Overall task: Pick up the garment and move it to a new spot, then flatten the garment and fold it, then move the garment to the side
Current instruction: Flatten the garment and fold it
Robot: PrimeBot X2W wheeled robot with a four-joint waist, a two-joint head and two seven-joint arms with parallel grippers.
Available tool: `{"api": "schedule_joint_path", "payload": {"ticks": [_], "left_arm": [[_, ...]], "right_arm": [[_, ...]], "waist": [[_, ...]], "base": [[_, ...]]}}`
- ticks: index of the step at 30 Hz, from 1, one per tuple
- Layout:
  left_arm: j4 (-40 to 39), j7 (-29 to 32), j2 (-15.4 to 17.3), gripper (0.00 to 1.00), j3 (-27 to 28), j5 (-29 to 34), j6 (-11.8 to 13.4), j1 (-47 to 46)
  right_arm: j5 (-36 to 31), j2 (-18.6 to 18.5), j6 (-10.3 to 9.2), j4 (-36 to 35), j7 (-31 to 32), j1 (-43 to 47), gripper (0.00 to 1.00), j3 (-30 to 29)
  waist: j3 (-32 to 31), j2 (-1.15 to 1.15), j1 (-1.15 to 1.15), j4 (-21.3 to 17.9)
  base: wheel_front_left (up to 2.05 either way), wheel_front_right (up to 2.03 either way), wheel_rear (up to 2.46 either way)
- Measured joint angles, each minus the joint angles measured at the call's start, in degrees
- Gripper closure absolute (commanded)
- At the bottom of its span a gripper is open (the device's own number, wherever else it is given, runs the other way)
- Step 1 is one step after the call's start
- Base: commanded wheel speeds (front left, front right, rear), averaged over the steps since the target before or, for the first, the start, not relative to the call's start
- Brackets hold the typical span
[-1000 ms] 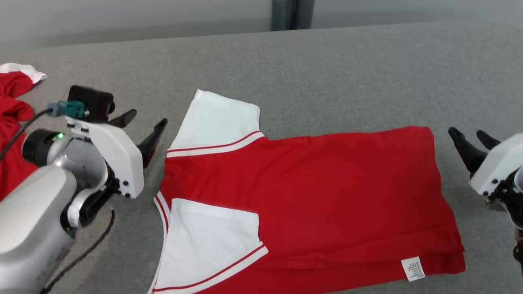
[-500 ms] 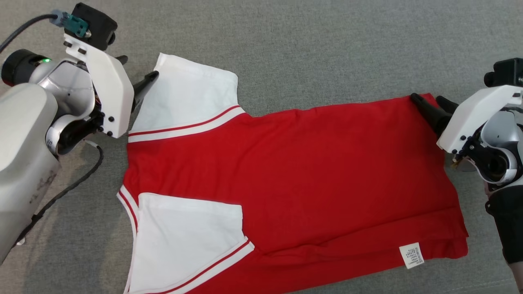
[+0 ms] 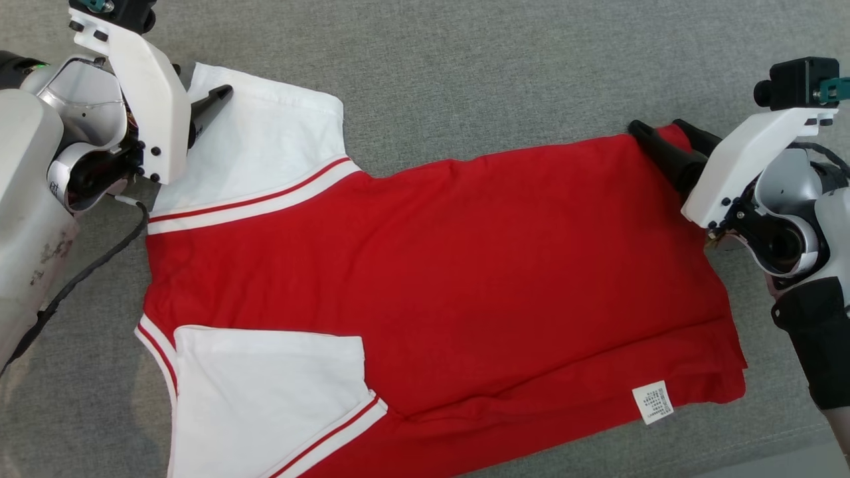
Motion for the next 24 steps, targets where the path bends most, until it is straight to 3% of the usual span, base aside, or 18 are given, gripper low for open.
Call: {"api": "schedule_joint_path", "payload": {"ticks": [5, 7, 8, 9, 10, 11, 24], "left_arm": [[2.5, -0.8, -0.4, 0.0, -1.1, -0.9, -0.1, -1.0], [3.2, -0.9, -0.4, 0.01, -1.7, -1.3, -0.1, -1.4], [3.4, -0.9, -0.5, 0.21, -2.1, -1.5, -0.1, -1.5], [3.7, -0.8, -0.5, 0.45, -2.4, -1.7, -0.1, -1.6], [3.7, -0.8, -0.5, 1.0, -2.7, -2.3, -0.1, -1.6], [3.7, -0.6, -0.5, 1.0, -3.1, -2.9, -0.1, -1.7], [1.3, -4.2, 0.8, 1.0, -6.8, -8.0, -0.2, -2.1]], "right_arm": [[1.9, -0.2, 0.0, -0.3, -0.8, -0.4, 0.0, 2.5], [2.5, -0.4, 0.0, -0.2, -0.9, -0.5, 0.26, 3.5], [2.8, -0.6, 0.0, 0.0, -0.9, -0.5, 0.51, 3.8], [2.9, -0.7, 0.0, 0.1, -0.9, -0.5, 0.7, 4.2], [3.3, -0.8, 0.0, 0.2, -1.1, -0.5, 0.78, 4.6], [3.4, -1.0, 0.0, 0.2, -1.3, -0.5, 1.0, 5.0], [4.9, -2.7, 0.01, 3.2, -7.5, 0.0, 1.0, 8.0]], "waist": [[0.3, 0.0, 0.0, -0.9], [0.1, 0.0, 0.0, -1.0], [0.1, 0.0, 0.0, -1.1], [0.0, 0.0, 0.0, -1.0], [-0.1, 0.0, 0.0, -1.0], [-0.2, 0.0, 0.0, -0.9], [-4.2, 0.0, 0.0, 1.0]], "base": [[0.0, 0.0, 0.0], [0.0, 0.0, 0.0], [0.0, 0.0, 0.0], [0.0, 0.0, 0.0], [0.0, 0.0, 0.0], [0.0, 0.0, 0.0], [0.0, 0.0, 0.0]]}}
